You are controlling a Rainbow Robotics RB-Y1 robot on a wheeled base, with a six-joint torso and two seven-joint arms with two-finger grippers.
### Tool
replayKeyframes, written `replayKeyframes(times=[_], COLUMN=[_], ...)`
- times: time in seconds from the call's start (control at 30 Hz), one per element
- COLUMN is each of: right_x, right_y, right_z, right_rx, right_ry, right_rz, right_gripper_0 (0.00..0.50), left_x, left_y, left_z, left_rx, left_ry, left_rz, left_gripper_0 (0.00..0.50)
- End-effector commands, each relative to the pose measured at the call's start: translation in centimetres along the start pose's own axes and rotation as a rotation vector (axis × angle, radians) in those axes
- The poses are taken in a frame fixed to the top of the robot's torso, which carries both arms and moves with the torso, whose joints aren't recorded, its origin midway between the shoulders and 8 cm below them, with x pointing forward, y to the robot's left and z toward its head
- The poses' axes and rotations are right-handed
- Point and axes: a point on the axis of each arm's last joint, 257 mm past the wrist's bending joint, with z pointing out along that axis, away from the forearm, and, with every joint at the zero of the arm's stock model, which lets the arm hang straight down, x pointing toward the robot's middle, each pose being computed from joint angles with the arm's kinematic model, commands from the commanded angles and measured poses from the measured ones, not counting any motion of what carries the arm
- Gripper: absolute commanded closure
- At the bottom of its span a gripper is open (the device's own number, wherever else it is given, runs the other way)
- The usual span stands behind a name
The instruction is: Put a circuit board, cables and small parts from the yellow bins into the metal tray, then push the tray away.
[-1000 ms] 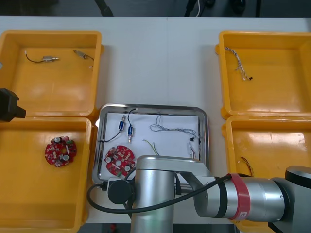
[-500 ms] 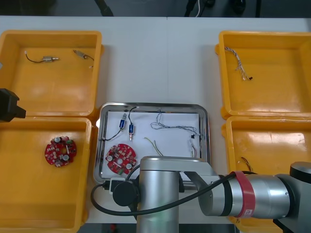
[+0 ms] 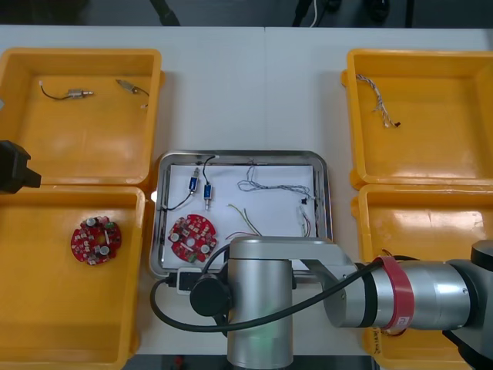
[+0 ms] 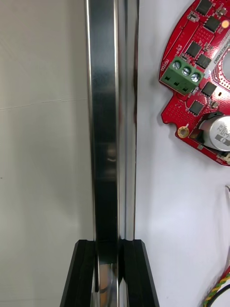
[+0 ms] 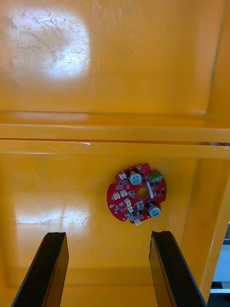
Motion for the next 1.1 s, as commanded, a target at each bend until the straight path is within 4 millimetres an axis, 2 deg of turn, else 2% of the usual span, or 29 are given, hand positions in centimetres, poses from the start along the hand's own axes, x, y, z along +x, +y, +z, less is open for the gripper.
replayKeyframes(times=[0.03,0.77,1.1], right_x=[-0.2,0.1,0.6], right_y=[-1.9,-8.9,-12.1], right_z=[-0.8,-2.4,-1.9], right_rx=[0.049,0.206,0.28], right_ry=[-0.027,-0.024,0.005], right_rz=[-0.009,-0.037,-0.028], right_gripper_0=[0.45,0.45,0.451], left_x=[0.0,0.0,0.0], left_y=[0.4,0.4,0.4], left_z=[-0.6,-0.6,-0.6], left_rx=[-0.009,-0.009,-0.009], left_ry=[-0.023,-0.023,-0.023], left_rz=[0.076,0.076,0.076], left_gripper_0=[0.0,0.0,0.0])
